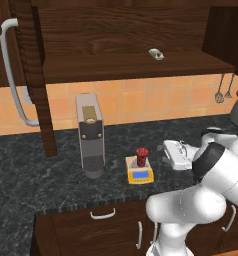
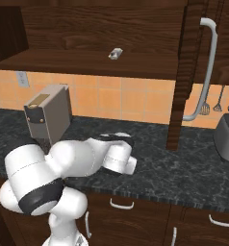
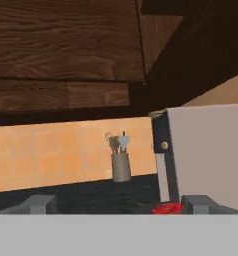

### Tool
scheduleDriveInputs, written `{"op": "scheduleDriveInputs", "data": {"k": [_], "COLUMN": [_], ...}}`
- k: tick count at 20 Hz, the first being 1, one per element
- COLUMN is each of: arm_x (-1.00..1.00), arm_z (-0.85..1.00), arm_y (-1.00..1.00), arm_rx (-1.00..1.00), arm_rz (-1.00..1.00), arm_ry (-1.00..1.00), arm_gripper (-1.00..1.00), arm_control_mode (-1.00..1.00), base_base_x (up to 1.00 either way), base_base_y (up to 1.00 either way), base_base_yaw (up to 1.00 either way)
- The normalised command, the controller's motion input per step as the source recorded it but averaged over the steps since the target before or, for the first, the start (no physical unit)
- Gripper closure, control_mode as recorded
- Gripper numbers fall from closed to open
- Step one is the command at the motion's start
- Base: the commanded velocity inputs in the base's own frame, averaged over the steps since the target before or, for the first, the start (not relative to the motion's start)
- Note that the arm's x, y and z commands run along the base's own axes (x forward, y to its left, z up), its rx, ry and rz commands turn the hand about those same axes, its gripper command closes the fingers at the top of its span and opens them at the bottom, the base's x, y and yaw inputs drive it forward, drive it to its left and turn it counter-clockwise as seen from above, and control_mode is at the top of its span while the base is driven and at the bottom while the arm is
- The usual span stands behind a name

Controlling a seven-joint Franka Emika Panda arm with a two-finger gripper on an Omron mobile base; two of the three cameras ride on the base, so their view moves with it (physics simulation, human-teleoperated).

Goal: Pick the yogurt and place it on the digital scale for weighing, and close the cabinet.

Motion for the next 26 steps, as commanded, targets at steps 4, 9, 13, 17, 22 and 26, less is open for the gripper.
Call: {"op": "scheduleDriveInputs", "data": {"k": [4, 9, 13, 17, 22, 26], "arm_x": [-0.71, -0.63, -0.54, -0.51, -0.70, -0.79], "arm_z": [0.44, 0.17, 0.24, 0.53, 0.61, 0.66], "arm_y": [-0.48, -0.32, -0.22, -0.40, -0.77, -1.00], "arm_rx": [-0.43, -0.58, -0.56, -0.46, -0.37, -0.24], "arm_rz": [-0.02, -0.18, -0.30, -0.29, -0.18, -0.14], "arm_ry": [-0.35, -0.57, -0.64, -0.56, -0.51, -0.36], "arm_gripper": [-1.00, -1.00, -1.00, -1.00, -1.00, -1.00], "arm_control_mode": [-1.00, -1.00, -1.00, -1.00, -1.00, -1.00], "base_base_x": [0.00, 0.00, 0.00, 0.00, 0.00, 0.00], "base_base_y": [0.00, 0.00, 0.00, 0.00, 0.00, 0.00], "base_base_yaw": [0.00, 0.00, 0.00, 0.00, 0.00, 0.00]}}
